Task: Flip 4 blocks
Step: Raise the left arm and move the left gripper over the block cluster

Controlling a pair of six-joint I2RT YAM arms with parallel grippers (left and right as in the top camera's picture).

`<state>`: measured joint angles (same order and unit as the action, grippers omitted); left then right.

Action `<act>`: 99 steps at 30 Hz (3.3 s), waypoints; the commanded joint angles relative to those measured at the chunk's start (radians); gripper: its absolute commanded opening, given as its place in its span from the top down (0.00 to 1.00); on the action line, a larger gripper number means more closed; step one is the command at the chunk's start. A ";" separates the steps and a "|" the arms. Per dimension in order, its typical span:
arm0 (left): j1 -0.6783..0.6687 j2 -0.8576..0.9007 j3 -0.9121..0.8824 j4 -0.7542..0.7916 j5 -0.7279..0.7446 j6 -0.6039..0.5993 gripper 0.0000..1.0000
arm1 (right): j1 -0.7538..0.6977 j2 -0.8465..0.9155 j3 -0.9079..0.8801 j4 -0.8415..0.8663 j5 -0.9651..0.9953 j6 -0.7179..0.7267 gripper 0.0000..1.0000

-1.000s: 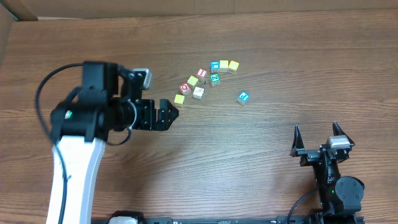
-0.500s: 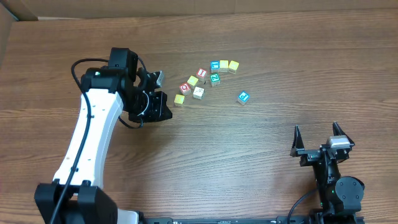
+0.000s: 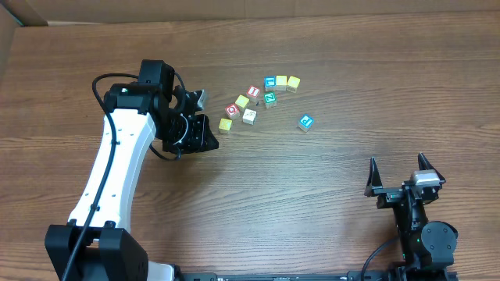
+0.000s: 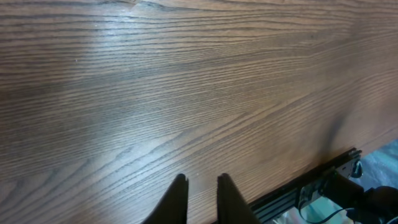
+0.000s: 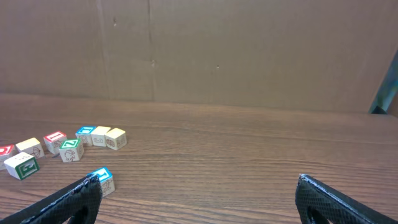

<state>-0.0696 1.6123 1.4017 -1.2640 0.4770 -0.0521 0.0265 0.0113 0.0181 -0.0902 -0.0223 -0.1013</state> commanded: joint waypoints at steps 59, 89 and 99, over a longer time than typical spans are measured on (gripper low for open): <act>-0.089 0.005 0.309 0.031 -0.437 -0.311 0.76 | -0.005 -0.008 -0.010 0.006 -0.002 0.000 0.00; -0.090 0.048 0.219 0.119 -0.432 -0.294 0.94 | -0.005 -0.008 -0.010 0.006 -0.002 0.000 0.00; -0.168 0.118 0.217 0.111 -0.438 -0.293 0.95 | -0.005 -0.008 -0.010 0.006 -0.002 0.000 0.00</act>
<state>-0.2100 1.7126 1.6238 -1.1545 0.0475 -0.3565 0.0265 0.0113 0.0181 -0.0898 -0.0223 -0.1013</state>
